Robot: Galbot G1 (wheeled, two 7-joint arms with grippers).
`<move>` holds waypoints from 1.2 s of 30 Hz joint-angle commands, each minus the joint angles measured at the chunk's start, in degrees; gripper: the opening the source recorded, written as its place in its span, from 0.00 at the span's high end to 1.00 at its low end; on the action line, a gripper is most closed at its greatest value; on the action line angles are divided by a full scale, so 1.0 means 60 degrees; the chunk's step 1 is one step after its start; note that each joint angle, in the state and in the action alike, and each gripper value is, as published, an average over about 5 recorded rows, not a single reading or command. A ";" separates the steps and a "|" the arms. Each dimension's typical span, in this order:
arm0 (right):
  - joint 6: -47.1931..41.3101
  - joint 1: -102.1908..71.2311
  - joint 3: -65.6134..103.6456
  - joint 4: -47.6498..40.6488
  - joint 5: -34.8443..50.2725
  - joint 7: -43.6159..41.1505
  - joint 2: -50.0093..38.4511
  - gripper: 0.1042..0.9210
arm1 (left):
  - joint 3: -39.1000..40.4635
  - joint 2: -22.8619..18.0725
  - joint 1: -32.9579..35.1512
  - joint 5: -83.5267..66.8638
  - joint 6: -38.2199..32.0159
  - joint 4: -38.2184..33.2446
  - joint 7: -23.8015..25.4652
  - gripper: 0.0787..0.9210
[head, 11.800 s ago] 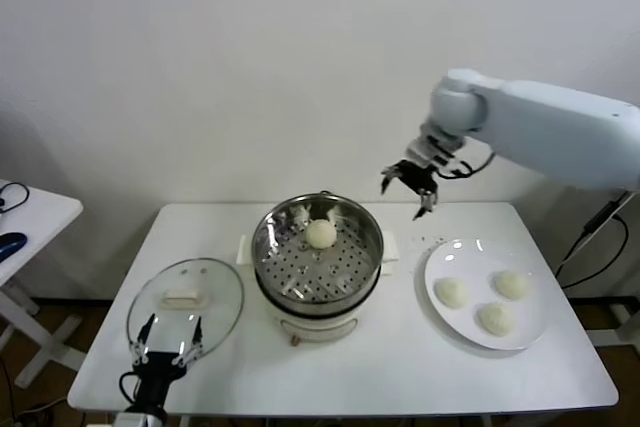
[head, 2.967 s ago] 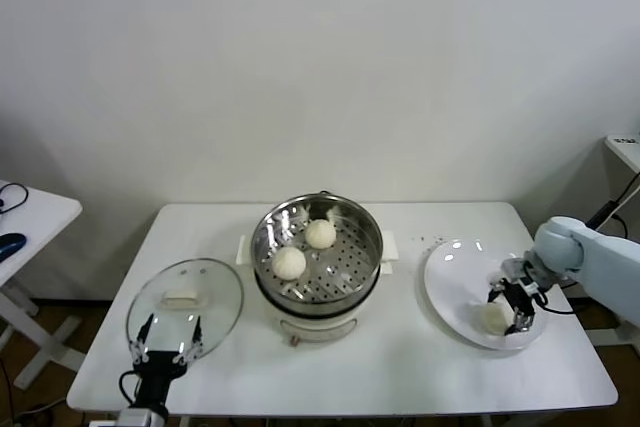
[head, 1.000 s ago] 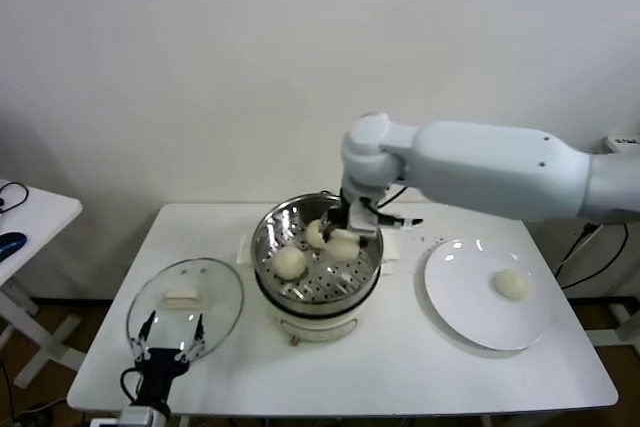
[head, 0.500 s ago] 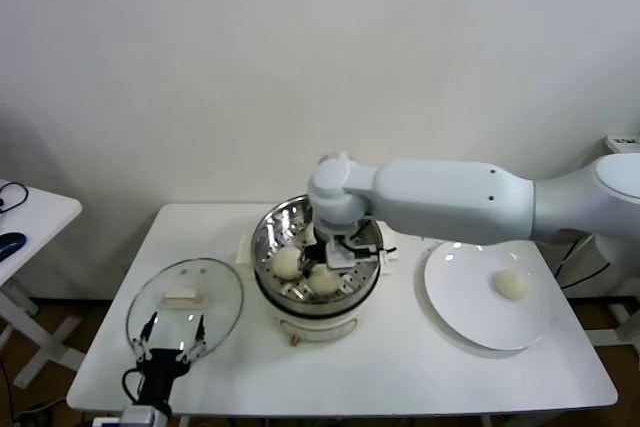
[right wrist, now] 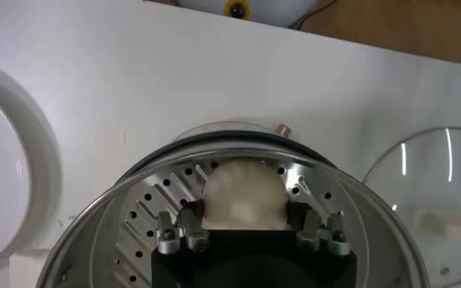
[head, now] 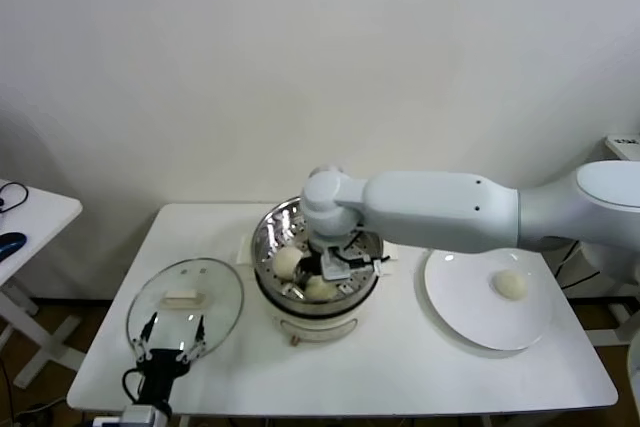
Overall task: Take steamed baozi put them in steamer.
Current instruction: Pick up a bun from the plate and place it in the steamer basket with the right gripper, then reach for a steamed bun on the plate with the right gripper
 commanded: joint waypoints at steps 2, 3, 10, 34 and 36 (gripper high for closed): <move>0.0090 -0.0090 -0.0017 -0.0022 -0.0081 0.0076 0.0041 0.28 | 0.0008 -0.0001 -0.0015 -0.0003 -0.0007 0.0022 0.0003 0.12; 0.0102 -0.0092 -0.0019 -0.0028 -0.0096 0.0100 0.0037 0.27 | 0.0010 -0.0003 -0.0017 -0.0002 -0.0007 0.0020 0.0003 0.12; 0.0339 -0.0082 0.0098 -0.0118 -0.0325 0.0109 -0.0001 0.13 | 0.0012 -0.0013 -0.0031 0.0003 -0.0008 0.0032 0.0003 0.12; -0.2862 0.2843 -0.0926 -0.1173 0.5395 -0.0007 -0.3247 0.12 | 0.0080 0.0112 -0.0174 -0.0091 -0.0011 -0.0072 0.0005 0.12; -0.3264 0.3001 -0.1289 -0.1556 0.6277 0.0130 -0.3759 0.12 | 0.0111 0.0124 -0.0190 -0.0109 -0.0012 -0.0121 0.0007 0.12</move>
